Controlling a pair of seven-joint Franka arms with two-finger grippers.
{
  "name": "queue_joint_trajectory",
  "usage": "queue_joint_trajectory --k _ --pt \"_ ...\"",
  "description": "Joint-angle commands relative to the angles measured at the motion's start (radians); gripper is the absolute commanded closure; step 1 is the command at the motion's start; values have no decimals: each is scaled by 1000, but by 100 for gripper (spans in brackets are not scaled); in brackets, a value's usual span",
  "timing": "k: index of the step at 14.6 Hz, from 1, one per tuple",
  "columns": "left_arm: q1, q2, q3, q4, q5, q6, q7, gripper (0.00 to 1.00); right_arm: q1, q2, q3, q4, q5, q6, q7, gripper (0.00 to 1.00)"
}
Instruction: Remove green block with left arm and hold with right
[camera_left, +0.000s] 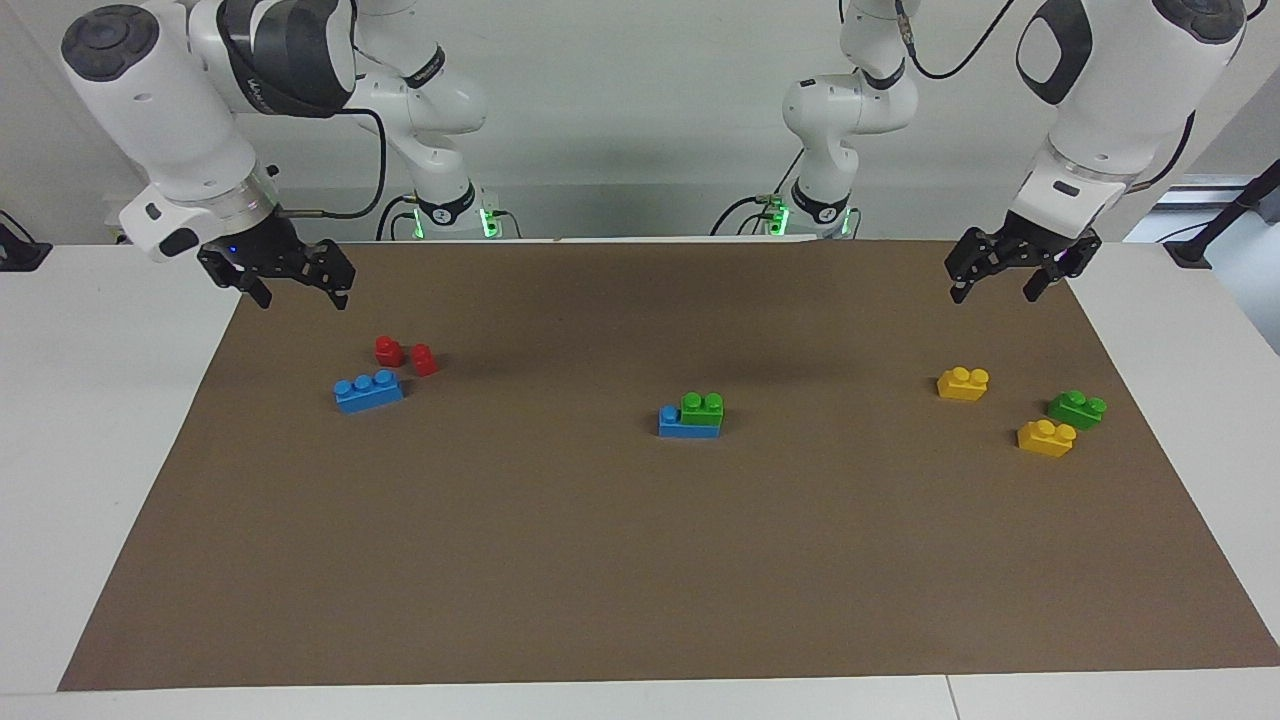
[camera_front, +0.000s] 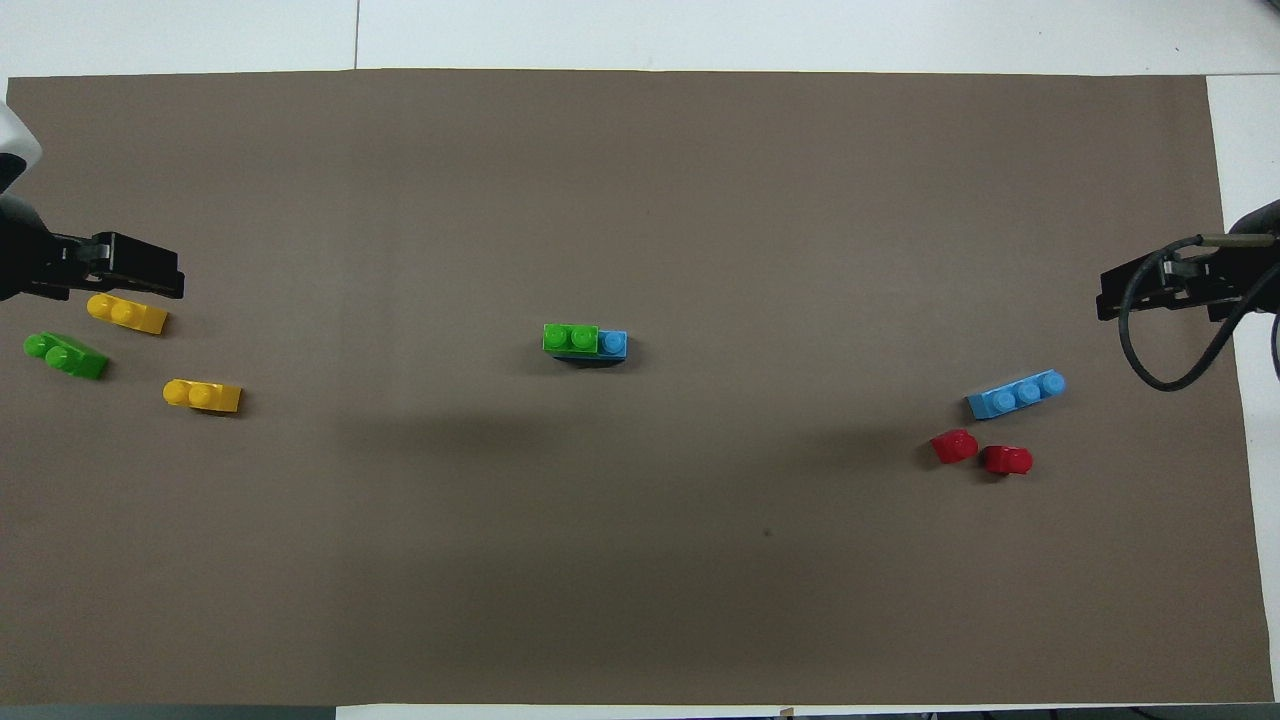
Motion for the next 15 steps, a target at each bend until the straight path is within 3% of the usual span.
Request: queue_joint_trajectory --k 1,12,15 --pt "-3 -6 1 2 6 3 -13 0 -6 0 10 2 -6 -11 23 0" --pt "-8 -13 1 -8 6 3 -14 0 -6 0 10 3 -4 -8 30 0" --pt "-11 -40 -3 -48 6 -51 -22 0 -11 1 10 3 -3 -6 25 0"
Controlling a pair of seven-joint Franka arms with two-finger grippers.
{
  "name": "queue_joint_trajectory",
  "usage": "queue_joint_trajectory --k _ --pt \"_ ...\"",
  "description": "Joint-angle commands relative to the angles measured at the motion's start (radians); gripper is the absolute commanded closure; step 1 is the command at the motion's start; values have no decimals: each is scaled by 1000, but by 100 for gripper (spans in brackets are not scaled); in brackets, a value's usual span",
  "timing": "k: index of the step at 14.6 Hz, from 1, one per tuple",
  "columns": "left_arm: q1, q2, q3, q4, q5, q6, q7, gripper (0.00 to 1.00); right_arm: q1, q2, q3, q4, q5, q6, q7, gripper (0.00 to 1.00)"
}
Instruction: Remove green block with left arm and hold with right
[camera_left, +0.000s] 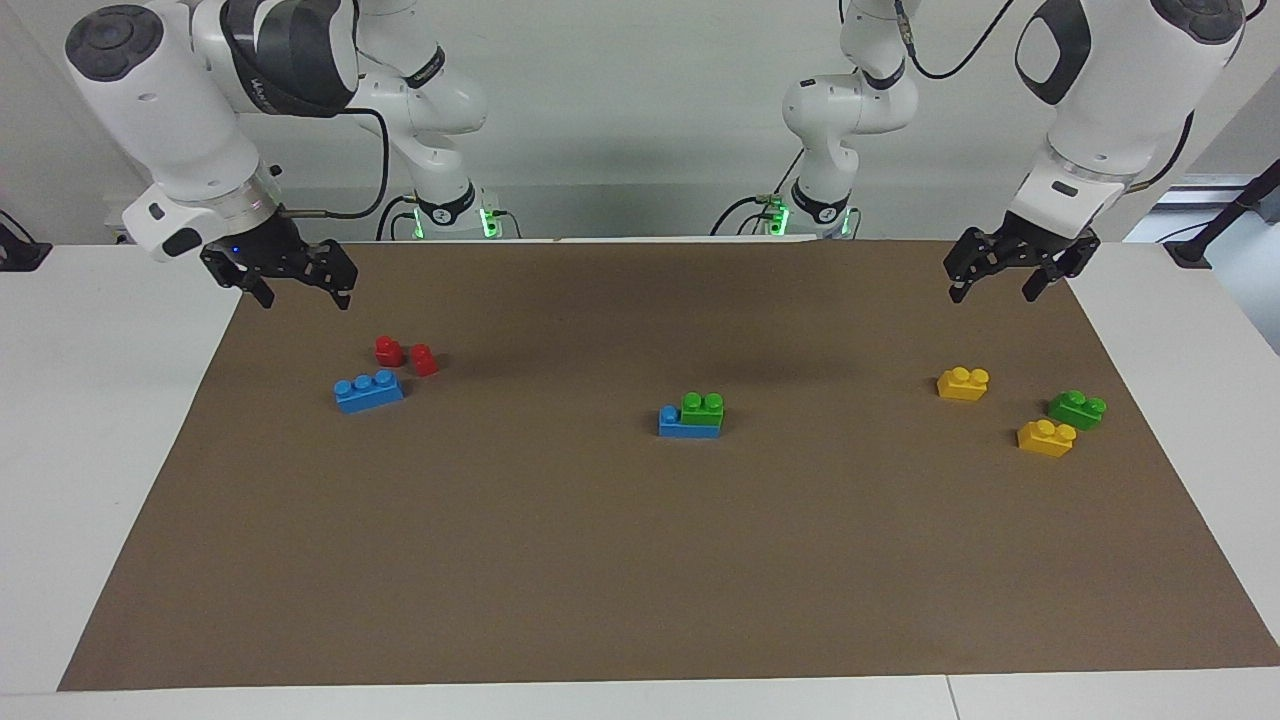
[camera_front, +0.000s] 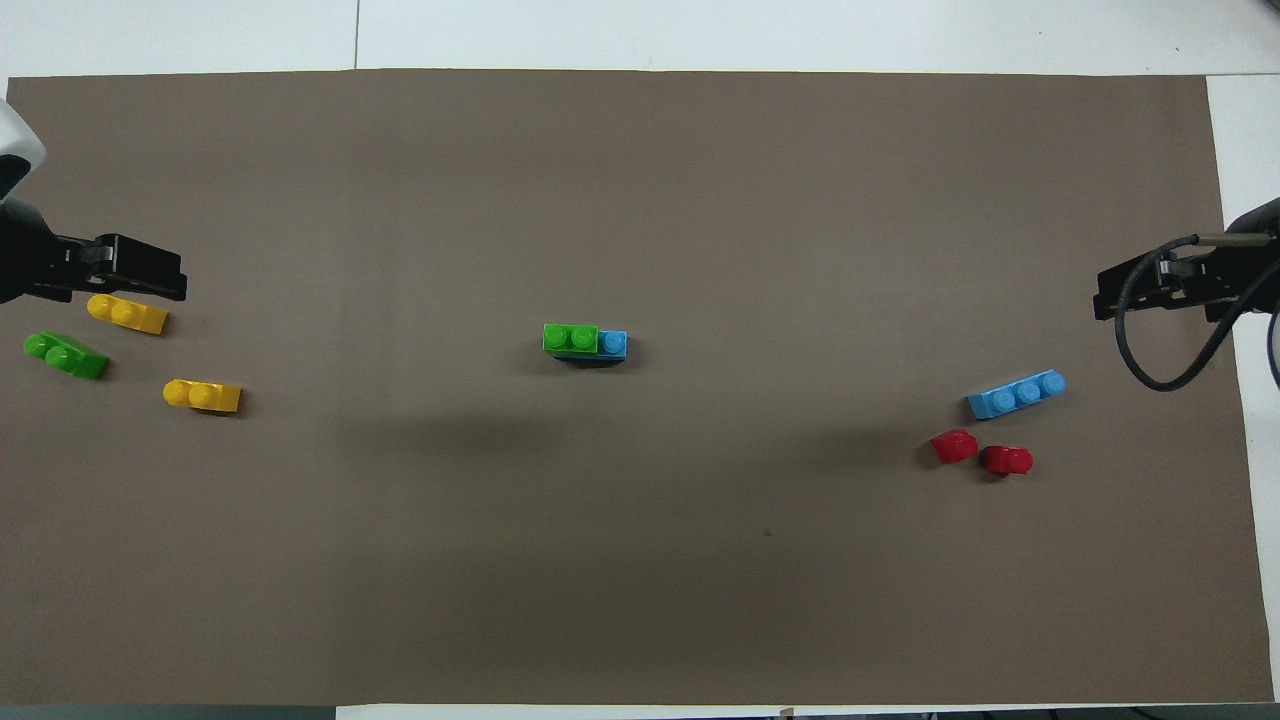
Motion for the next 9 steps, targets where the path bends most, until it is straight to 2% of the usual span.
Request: queue_joint_trajectory --k 1,7,9 --pt "-8 -50 -1 -63 6 -33 -23 0 -9 0 8 3 -4 -6 18 0" --pt "-8 -65 -1 -80 6 -99 -23 0 3 0 8 -2 -3 -3 49 0" --pt "-9 -73 -3 -95 6 -94 -23 0 17 0 15 -8 -1 38 191 0"
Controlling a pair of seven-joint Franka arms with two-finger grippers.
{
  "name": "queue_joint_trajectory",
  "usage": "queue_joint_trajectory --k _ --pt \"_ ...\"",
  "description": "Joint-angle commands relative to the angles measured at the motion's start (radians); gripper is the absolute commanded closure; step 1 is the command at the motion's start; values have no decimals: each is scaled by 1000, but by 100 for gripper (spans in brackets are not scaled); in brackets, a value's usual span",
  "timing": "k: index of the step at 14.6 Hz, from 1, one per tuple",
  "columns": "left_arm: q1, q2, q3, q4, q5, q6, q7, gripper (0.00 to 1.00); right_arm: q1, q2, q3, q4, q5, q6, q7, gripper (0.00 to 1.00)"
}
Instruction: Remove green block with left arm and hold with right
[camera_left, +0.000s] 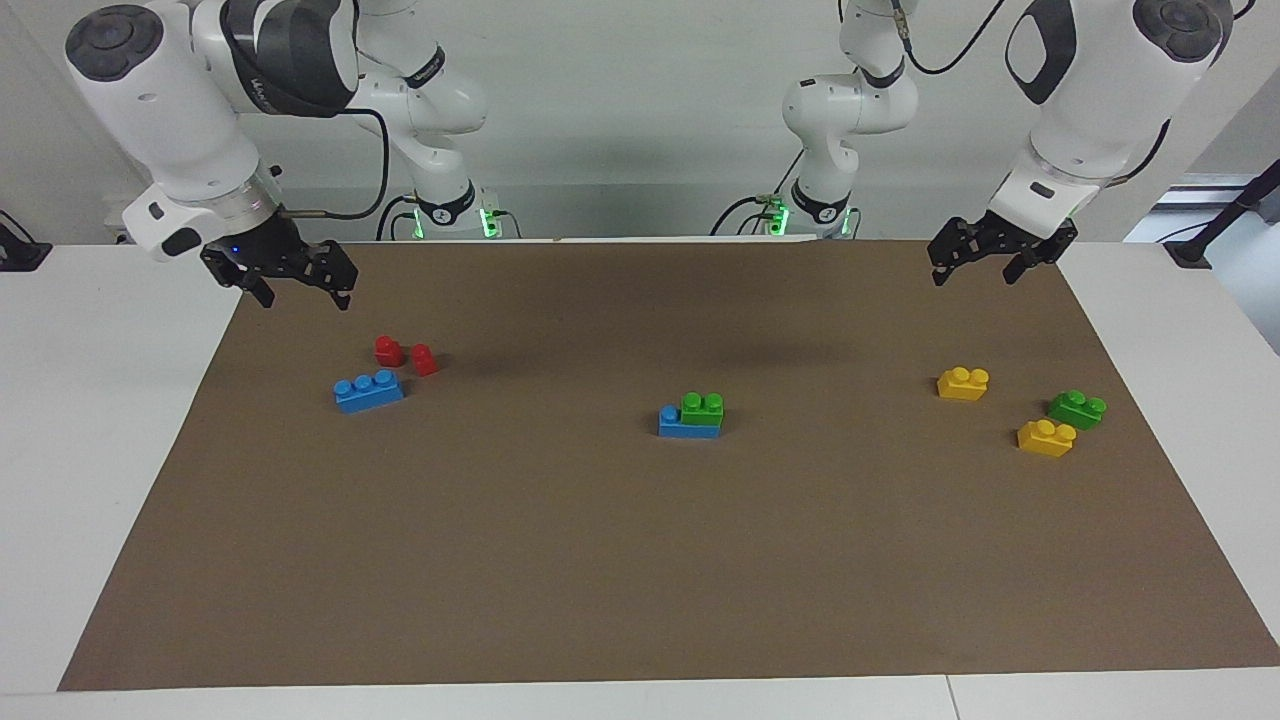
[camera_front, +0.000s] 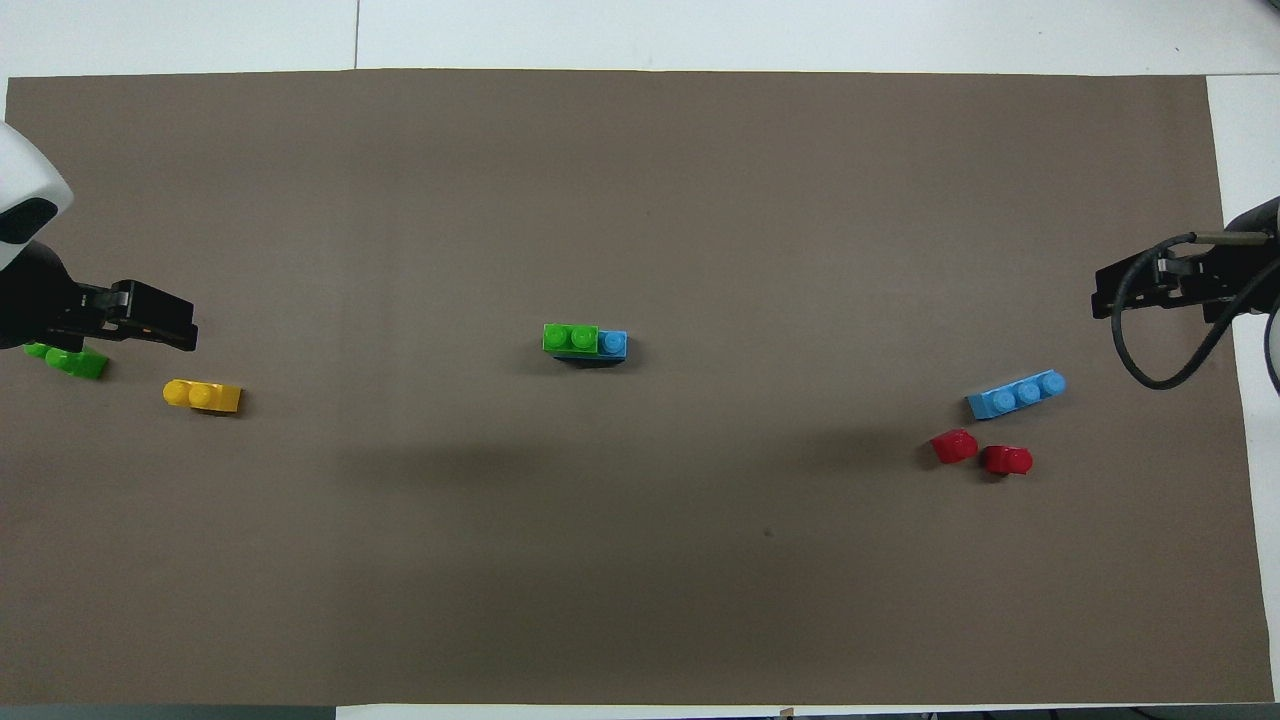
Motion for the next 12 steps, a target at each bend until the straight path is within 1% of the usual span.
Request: queue_joint_trajectory --k 1,3,6,8,9,10,12 --pt "-13 -38 -2 -50 6 -5 -16 0 37 4 14 -15 0 47 243 0" --pt "-17 -55 -2 -81 6 4 -31 0 95 36 14 -21 0 108 481 0" --pt "-20 -84 -3 -148 0 53 -129 0 157 102 14 -24 17 203 699 0" --pt "-40 -114 -2 -214 -34 104 -220 0 203 134 14 -32 98 269 884 0" --pt "-43 -127 -3 -248 -44 133 -282 0 226 144 14 -53 153 312 979 0" --pt "-68 -141 -3 -275 -55 161 -341 0 240 153 14 -75 215 364 1078 0" --pt "-103 -160 -3 -317 -64 204 -437 0 254 190 13 -75 295 409 1207 0"
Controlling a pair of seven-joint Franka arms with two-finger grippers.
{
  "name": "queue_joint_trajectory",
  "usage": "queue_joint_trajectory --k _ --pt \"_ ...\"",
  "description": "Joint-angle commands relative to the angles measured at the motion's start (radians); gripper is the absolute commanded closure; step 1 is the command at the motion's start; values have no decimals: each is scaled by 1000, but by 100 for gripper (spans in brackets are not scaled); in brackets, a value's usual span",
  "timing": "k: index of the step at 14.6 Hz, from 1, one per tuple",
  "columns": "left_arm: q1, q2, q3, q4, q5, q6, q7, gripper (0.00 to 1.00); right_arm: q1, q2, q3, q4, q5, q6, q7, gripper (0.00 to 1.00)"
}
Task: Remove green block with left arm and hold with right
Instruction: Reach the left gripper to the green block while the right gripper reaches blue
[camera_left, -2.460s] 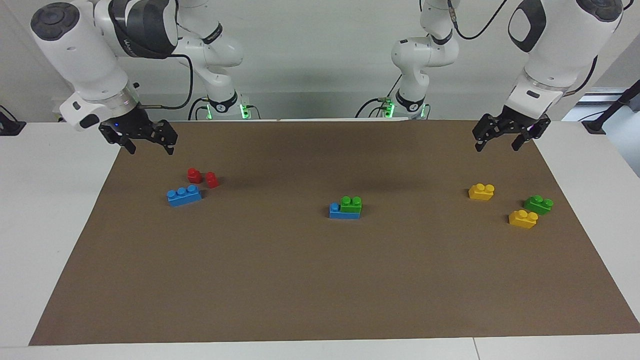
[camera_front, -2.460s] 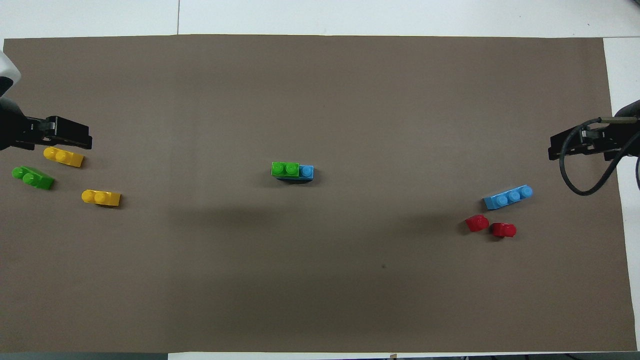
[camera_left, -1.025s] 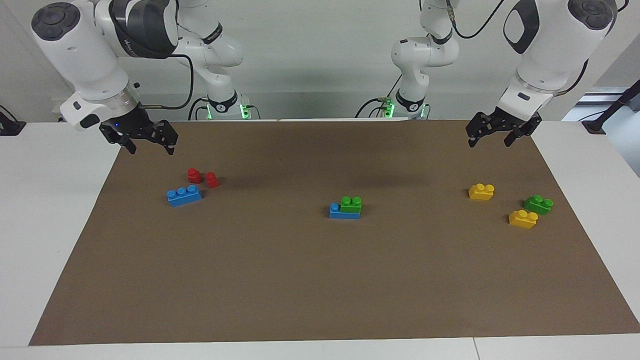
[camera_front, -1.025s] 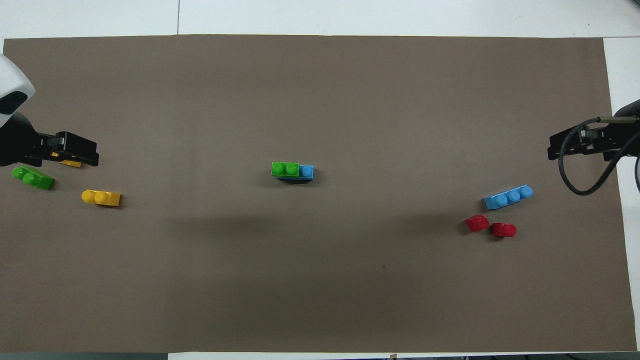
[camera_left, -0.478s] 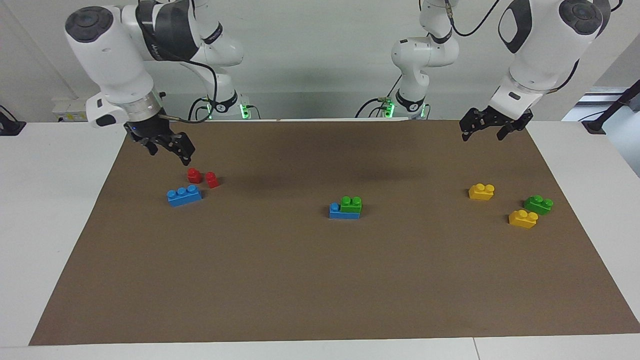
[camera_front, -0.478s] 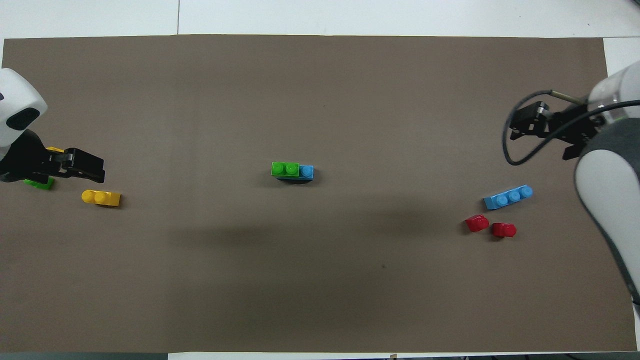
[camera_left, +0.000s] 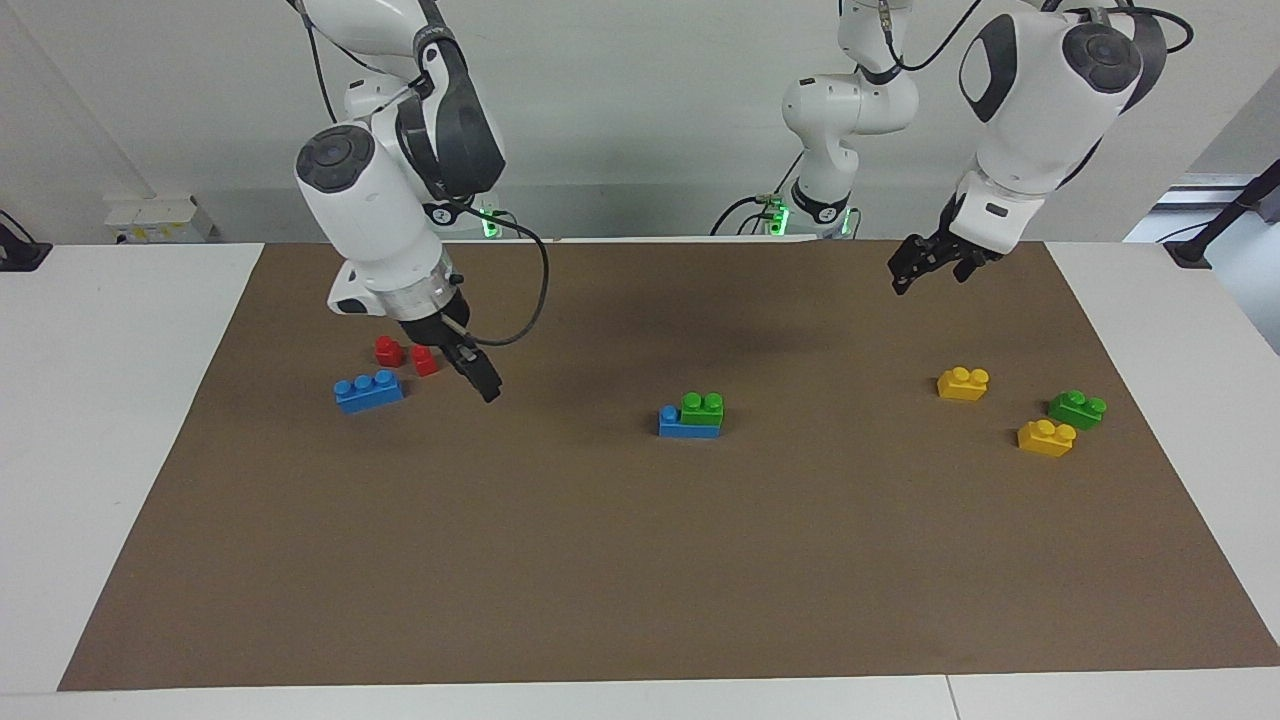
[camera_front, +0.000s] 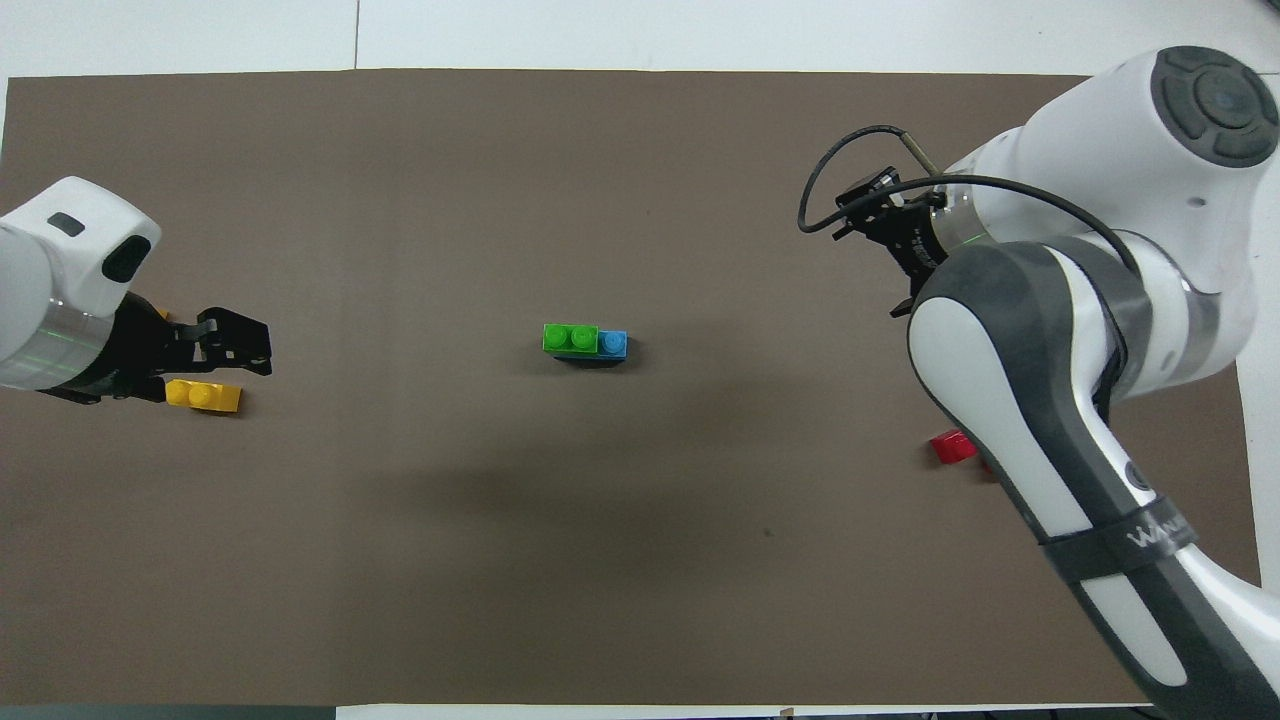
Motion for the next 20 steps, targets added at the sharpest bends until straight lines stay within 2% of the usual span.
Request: queue_joint_trajectory --k 1,4,9,15,20 --pt "-68 -73 7 -108 -27 84 -158 0 6 28 -4 -21 120 74 173 0" --pt "-145 -85 7 -149 -31 163 -415 0 35 69 -2 -29 200 63 197 1" --pt "-239 -86 7 -172 -79 257 -805 0 78 148 -4 -19 252 60 218 1" --pt "-357 -61 8 -217 -79 449 -1247 0 168 218 -4 -7 320 250 328 1" --pt "-428 39 10 -204 -74 558 -1444 0 217 272 -4 4 331 359 393 1"
